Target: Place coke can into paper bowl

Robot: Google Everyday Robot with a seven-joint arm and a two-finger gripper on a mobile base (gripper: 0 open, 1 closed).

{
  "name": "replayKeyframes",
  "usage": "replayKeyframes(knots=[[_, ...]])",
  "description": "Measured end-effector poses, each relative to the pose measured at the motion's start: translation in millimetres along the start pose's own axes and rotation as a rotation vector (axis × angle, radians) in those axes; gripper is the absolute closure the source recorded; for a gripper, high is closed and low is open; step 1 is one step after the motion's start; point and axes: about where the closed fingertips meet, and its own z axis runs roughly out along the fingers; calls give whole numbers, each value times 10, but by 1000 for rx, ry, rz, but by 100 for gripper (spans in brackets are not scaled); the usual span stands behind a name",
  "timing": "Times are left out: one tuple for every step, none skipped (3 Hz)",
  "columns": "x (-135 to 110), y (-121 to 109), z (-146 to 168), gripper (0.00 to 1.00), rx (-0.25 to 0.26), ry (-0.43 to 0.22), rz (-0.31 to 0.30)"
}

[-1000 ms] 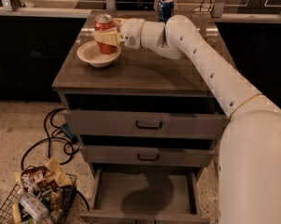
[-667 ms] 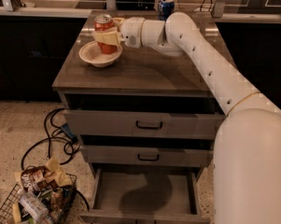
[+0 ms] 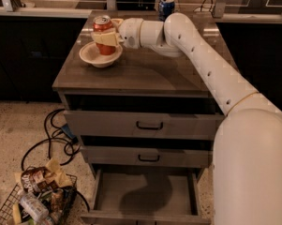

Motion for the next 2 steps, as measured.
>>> replayKeyframes(knots=[[-1,25,41,28,-7,-1,1],[-2,40,66,5,-11,-2,1]])
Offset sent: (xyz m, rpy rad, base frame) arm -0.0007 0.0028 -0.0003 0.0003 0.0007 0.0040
